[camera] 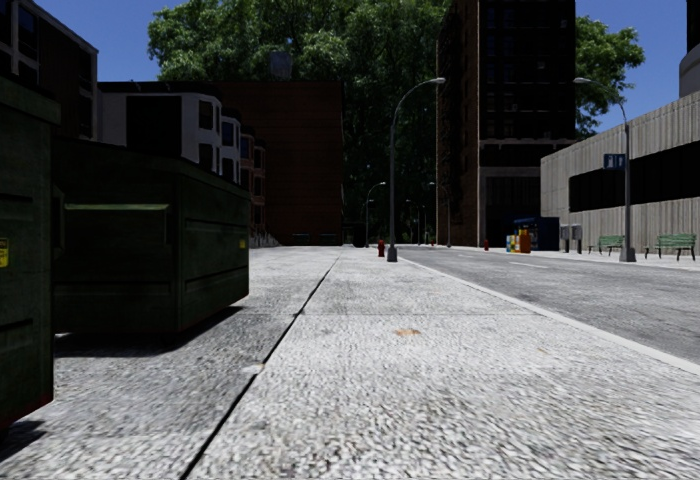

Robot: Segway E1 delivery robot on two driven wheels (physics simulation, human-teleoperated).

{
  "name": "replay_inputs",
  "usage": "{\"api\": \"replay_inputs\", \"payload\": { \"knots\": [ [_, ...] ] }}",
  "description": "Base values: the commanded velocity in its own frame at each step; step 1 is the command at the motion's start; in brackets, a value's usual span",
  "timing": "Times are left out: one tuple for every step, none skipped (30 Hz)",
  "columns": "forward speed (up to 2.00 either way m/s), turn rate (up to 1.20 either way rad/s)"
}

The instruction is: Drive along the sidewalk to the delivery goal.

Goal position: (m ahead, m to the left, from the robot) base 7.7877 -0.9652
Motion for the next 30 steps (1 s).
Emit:
{"api": "replay_inputs", "payload": {
  "knots": [
    [1.91,0.0],
    [1.91,0.0],
    [1.91,0.0],
    [1.91,0.0],
    [1.91,0.0],
    [1.91,0.0],
    [1.91,0.0],
    [1.91,0.0],
    [1.91,0.0],
    [1.91,0.0],
    [1.91,0.0],
    [1.92,0.0],
    [1.93,0.0],
    [1.93,0.0],
    [1.93,0.0],
    [1.93,0.0],
    [1.93,0.0],
    [1.93,0.0],
    [1.93,0.0],
    [1.93,0.0],
    [1.93,0.0],
    [1.93,0.0],
    [1.93,0.0],
    [1.93,0.0],
    [1.93,0.0],
    [1.93,0.0],
    [1.93,0.0],
    [1.93,0.0],
    [1.93,0.0],
    [1.93,0.0]
  ]
}}
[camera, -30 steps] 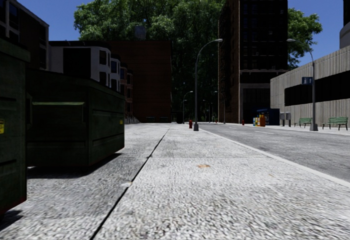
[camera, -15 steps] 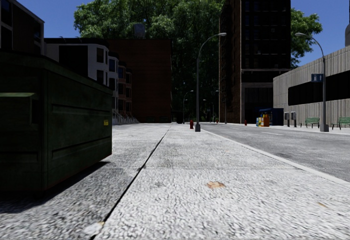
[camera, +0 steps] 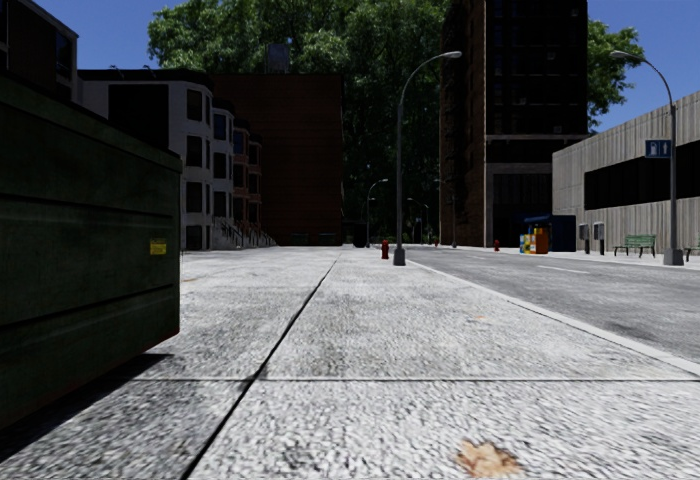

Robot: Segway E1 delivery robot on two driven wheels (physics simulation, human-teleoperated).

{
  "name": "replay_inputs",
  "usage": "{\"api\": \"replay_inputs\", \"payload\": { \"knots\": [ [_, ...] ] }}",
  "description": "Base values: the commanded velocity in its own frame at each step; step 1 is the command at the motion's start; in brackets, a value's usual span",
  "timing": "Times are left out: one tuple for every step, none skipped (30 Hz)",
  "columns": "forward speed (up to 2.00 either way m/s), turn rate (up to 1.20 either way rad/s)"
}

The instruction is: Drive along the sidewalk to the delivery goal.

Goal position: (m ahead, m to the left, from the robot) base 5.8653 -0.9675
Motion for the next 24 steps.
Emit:
{"api": "replay_inputs", "payload": {
  "knots": [
    [1.93,0.0],
    [1.93,0.0],
    [1.93,0.0],
    [1.93,0.0],
    [1.93,0.0],
    [1.93,0.0],
    [1.93,-0.17],
    [1.93,-0.17],
    [1.93,-0.34],
    [1.93,-0.4],
    [1.93,-0.41],
    [1.93,-0.27],
    [1.93,-0.27],
    [1.91,-0.02],
    [1.82,0.0],
    [1.82,0.0],
    [1.77,0.0],
    [1.66,0.0],
    [1.52,0.0],
    [1.52,0.0],
    [1.47,0.0],
    [1.43,0.0],
    [1.37,0.0],
    [1.37,0.0]
  ]
}}
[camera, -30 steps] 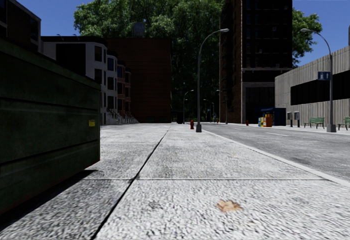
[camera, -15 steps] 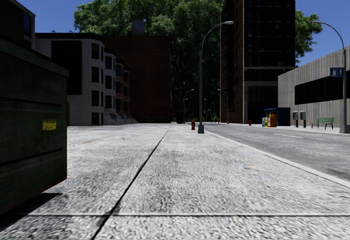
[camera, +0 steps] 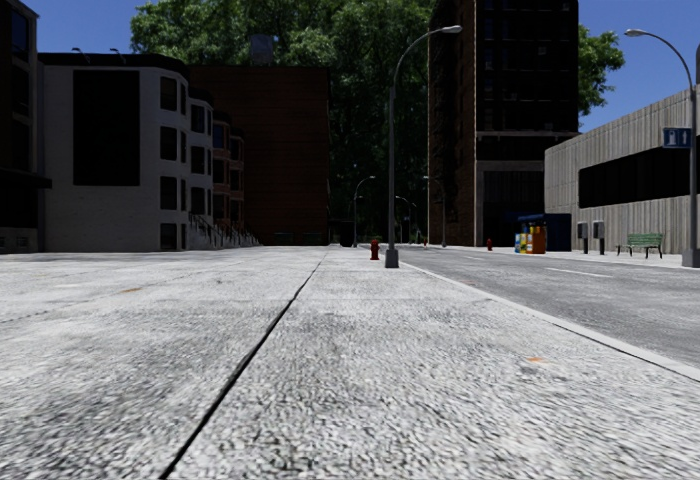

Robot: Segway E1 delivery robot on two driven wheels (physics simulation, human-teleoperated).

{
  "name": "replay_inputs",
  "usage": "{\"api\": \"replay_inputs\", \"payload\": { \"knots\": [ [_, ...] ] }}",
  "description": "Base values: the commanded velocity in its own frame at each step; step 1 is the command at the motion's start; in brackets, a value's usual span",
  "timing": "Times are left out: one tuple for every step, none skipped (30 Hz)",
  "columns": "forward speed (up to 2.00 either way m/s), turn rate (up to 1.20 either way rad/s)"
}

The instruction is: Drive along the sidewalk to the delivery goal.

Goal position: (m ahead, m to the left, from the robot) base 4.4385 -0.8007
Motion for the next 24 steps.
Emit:
{"api": "replay_inputs", "payload": {
  "knots": [
    [1.31,0.0],
    [1.29,0.0],
    [1.29,0.0],
    [1.29,0.0],
    [1.29,0.0],
    [1.29,0.0],
    [1.29,0.0],
    [1.29,0.0],
    [1.29,0.0],
    [1.29,0.0],
    [1.29,0.0],
    [1.29,0.0],
    [1.29,0.0],
    [1.29,0.0],
    [1.29,0.0],
    [1.29,0.0],
    [1.29,0.0],
    [1.29,0.0],
    [1.29,0.0],
    [1.29,0.0],
    [1.29,0.0],
    [1.29,0.0],
    [1.29,0.0],
    [1.29,0.0]
  ]
}}
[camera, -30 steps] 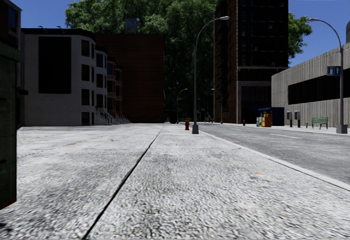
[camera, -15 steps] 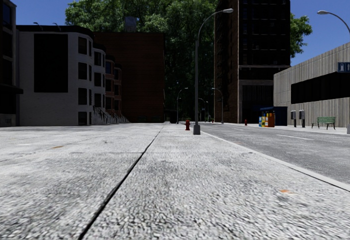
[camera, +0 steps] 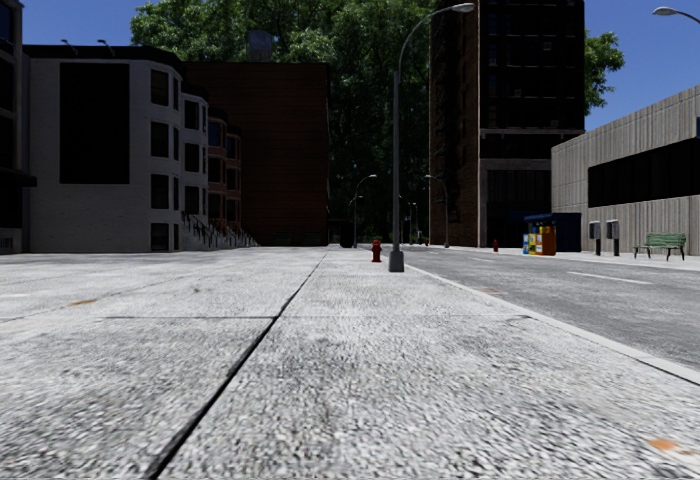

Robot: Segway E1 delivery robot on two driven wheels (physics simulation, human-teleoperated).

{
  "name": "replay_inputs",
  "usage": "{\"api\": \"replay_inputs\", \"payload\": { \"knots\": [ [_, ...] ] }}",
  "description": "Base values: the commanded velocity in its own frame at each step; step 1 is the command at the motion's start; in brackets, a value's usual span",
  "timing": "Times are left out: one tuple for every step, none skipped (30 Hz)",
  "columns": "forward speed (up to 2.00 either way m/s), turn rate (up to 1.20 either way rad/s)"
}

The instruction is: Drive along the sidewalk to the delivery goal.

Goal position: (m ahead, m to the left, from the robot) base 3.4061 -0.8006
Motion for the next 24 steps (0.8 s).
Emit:
{"api": "replay_inputs", "payload": {
  "knots": [
    [1.29,-0.1],
    [1.29,-0.1],
    [1.29,-0.24],
    [1.29,-0.41],
    [1.29,-0.41],
    [1.29,-0.45],
    [1.29,-0.46],
    [1.29,-0.46],
    [1.29,-0.46],
    [1.29,-0.46],
    [1.29,-0.4],
    [1.29,0.0],
    [1.29,0.0],
    [1.29,0.0],
    [1.29,0.0],
    [1.29,0.0],
    [1.29,0.0],
    [1.29,0.0],
    [1.29,0.0],
    [1.29,0.0],
    [1.29,0.0],
    [1.29,0.0],
    [1.29,0.0],
    [1.29,0.0]
  ]
}}
